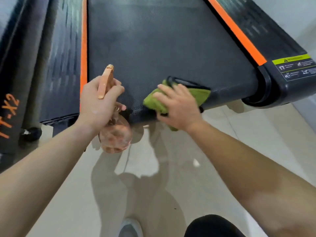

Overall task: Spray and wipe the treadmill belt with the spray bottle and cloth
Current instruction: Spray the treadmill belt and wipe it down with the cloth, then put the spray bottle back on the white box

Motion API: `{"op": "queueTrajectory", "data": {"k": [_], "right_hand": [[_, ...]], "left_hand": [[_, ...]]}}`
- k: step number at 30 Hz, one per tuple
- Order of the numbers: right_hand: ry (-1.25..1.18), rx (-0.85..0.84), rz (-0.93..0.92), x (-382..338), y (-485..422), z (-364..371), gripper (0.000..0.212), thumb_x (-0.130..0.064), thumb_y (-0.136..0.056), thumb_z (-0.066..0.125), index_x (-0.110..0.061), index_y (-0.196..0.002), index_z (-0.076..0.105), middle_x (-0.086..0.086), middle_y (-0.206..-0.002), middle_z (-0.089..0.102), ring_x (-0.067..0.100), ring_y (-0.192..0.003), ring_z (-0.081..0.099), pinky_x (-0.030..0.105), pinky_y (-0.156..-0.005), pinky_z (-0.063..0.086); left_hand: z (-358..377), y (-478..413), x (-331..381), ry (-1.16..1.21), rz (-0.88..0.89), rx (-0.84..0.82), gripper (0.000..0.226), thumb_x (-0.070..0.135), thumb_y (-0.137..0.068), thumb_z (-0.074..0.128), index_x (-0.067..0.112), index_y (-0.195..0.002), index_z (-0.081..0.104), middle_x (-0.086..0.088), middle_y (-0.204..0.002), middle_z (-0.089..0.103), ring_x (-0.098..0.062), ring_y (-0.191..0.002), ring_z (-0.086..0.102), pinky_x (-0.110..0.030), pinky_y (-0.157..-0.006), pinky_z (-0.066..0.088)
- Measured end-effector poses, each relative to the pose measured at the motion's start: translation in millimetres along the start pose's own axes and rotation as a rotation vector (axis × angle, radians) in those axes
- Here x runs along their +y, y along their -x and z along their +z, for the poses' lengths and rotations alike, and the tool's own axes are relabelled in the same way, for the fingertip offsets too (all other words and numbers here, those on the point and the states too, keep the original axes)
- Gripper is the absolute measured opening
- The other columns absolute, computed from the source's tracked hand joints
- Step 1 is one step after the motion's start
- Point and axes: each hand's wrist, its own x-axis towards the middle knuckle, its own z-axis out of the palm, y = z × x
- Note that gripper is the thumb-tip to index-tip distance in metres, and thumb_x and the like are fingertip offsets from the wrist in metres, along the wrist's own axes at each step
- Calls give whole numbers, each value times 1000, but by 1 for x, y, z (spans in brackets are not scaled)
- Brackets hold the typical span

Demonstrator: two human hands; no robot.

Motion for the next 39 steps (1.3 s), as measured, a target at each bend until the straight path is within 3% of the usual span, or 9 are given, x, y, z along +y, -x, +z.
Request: {"op": "queueTrajectory", "data": {"k": [8,12,18,22,25,29,33,36,39], "right_hand": [[12,46,688,56,-2,-32,51,-46,-81,41,-14,-109,69,7,-137,62,39,-120,56,49,-113,33],[-14,-159,451,-16,-49,-18,47,-43,-83,53,-14,-119,65,11,-142,58,41,-124,53,48,-113,34],[-75,-368,-95,-98,-92,1,48,-39,-92,60,-16,-134,59,9,-151,51,39,-133,48,42,-118,22],[-165,-497,-97,-102,-84,-8,51,-35,-88,69,-19,-136,60,2,-158,46,37,-139,44,44,-120,22],[-110,-630,34,-88,-64,-29,51,-25,-95,64,-18,-144,51,0,-166,30,42,-142,37,53,-121,21],[-160,-706,395,-81,-35,-79,44,-1,-96,52,-18,-136,53,-2,-161,39,43,-136,44,49,-113,38],[-439,-657,881,-95,-36,-144,15,-20,-104,53,-24,-117,59,1,-114,66,27,-100,64,43,-91,55],[-645,-644,1009,-115,-63,-183,12,-28,-105,53,-22,-115,57,-1,-107,64,22,-97,62,34,-83,49],[-788,-649,1053,-135,-97,-207,17,-32,-103,55,-21,-116,60,-2,-106,67,21,-97,64,34,-83,50]], "left_hand": [[-8,-19,13,130,-3,-19,17,15,-94,70,1,-102,68,-20,-104,66,-20,-52,70,-43,-60,62],[-24,-38,22,242,-19,-11,6,22,-82,68,17,-83,65,-16,-101,63,-38,-66,65,-29,-51,55],[-55,-67,26,265,-43,25,26,19,-83,70,41,-68,73,-1,-95,66,-26,-50,67,-31,-53,53],[-65,-74,31,252,-75,20,48,11,-94,65,51,-67,73,-5,-103,62,-18,-58,68,-31,-55,59],[-72,-70,30,237,-123,36,25,10,-96,65,31,-84,65,-4,-99,60,-33,-70,67,-29,-57,59],[-80,-51,39,115,-211,44,8,17,-97,63,21,-99,57,10,-89,60,-16,-60,74,-37,-66,59],[-98,-25,62,76,-261,7,19,23,-98,65,15,-110,53,9,-91,63,-16,-77,77,-37,-78,62],[-121,-14,80,22,-322,-41,24,34,-98,66,24,-115,53,3,-103,65,-21,-92,73,-49,-87,62],[-138,-3,97,-19,-377,-50,26,32,-101,65,26,-122,52,12,-104,60,-12,-93,66,-40,-90,62]]}}
